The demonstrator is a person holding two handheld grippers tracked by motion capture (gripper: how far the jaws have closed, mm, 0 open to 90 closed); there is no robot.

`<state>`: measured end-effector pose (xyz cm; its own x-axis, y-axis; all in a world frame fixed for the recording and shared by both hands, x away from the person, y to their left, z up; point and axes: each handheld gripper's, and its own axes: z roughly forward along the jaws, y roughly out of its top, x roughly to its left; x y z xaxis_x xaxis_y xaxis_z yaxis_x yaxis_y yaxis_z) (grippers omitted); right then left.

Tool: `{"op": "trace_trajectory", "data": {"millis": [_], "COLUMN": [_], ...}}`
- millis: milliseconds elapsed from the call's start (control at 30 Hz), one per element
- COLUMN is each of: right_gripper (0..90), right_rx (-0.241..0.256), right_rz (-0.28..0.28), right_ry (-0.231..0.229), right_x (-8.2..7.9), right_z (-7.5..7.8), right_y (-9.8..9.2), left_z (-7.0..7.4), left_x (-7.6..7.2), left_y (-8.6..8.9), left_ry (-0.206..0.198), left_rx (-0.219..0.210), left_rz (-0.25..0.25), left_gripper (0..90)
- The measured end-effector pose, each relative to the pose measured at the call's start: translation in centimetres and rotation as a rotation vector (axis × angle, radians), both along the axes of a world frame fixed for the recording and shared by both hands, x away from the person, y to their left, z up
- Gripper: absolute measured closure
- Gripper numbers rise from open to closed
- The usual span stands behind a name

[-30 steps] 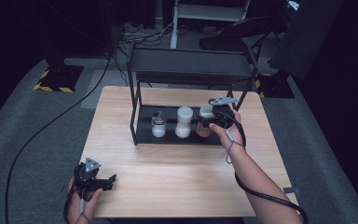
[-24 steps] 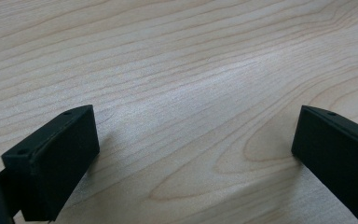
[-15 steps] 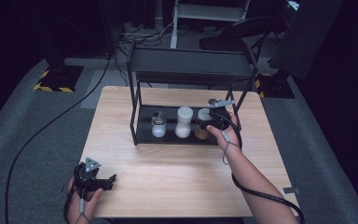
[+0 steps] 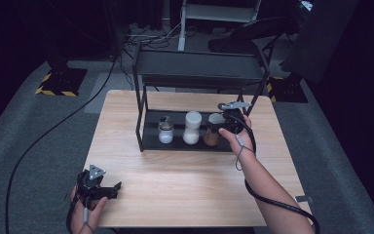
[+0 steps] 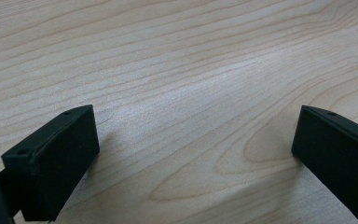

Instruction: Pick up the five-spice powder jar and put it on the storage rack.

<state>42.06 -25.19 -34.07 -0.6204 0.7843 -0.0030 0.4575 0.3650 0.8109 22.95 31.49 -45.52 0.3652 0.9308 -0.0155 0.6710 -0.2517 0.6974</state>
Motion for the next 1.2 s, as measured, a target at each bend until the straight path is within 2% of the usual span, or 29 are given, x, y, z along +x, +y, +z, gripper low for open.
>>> {"op": "trace_trajectory", "data": {"millis": [133,533,633,767,900,1200], "right_gripper": [13.6,10.7,10.5,9.8,9.6,8.6], "right_rx": [0.014,0.007,0.005,0.023,0.021,0.047], "right_rz": [0.004,0.037,0.042,0.045,0.056,0.04], "right_ry": [-0.014,-0.045,-0.066,-0.065,-0.092,-0.114], "right_x": [-1.0,-3.9,-5.0,-6.0,-7.2,-9.9], "right_z": [1.2,3.9,4.2,4.4,4.4,4.4], "right_y": [-0.5,-2.8,-3.7,-5.0,-6.1,-9.5], "left_z": [0.0,0.0,0.0,0.0,0.0,0.0], "left_x": [0.0,0.0,0.0,0.0,0.0,0.0], "left_y": [0.0,0.0,0.0,0.0,0.0,0.0], "left_ry": [0.0,0.0,0.0,0.0,0.0,0.0], "left_rx": [0.0,0.0,-0.001,-0.001,0.0,0.0], "left_rz": [0.0,0.003,0.002,0.002,0.002,0.002], "left_gripper": [0.1,0.1,0.1,0.1,0.1,0.1]}}
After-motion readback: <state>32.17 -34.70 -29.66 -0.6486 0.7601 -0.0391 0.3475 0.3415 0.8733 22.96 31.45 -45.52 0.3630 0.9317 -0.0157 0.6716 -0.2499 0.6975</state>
